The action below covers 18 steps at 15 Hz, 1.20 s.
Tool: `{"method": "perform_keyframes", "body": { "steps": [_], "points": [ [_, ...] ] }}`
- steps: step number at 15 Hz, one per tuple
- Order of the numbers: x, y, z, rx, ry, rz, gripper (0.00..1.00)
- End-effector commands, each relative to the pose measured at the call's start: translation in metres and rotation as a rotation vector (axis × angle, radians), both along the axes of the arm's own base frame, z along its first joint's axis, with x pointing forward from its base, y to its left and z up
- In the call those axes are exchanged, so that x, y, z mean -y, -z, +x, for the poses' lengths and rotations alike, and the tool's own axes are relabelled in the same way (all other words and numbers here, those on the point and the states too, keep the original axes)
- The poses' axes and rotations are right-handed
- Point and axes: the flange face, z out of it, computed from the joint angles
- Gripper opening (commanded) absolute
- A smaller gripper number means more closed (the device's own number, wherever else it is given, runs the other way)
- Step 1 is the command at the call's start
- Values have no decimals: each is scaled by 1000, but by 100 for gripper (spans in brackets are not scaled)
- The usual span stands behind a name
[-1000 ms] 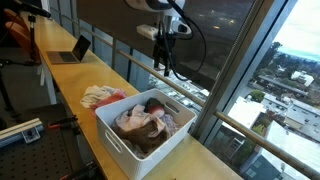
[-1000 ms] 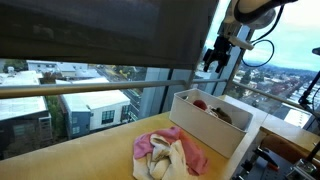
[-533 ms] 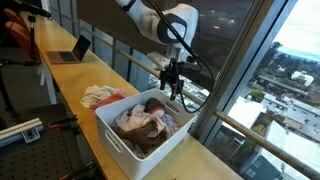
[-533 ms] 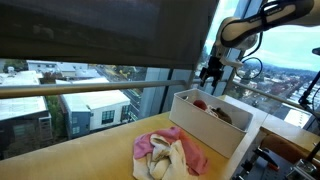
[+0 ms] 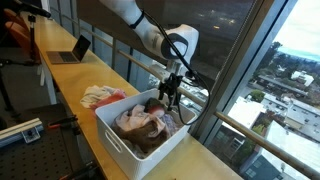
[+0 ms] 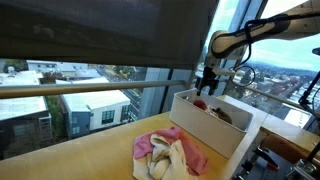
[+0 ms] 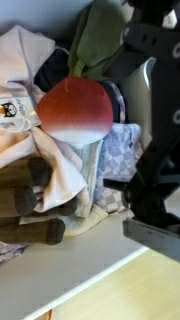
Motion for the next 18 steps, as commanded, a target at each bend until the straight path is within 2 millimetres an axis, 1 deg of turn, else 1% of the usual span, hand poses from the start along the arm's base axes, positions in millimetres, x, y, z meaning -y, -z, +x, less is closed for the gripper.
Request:
{"method": "perform_keyframes", "body": {
  "steps": [1, 3, 6, 10, 15, 17, 18],
  "points": [
    [-5, -6, -4, -38, 42, 13, 100],
    [-7, -4, -7, -56, 50, 23, 100],
    [-12, 6, -9, -68, 39, 38, 100],
    [-13, 19, -8, -88, 33, 69, 100],
    [-16, 28, 0, -78, -3, 68, 100],
    [-13, 32, 4, -78, -27, 48, 100],
    [-13, 33, 5, -78, -33, 44, 97]
  ]
}}
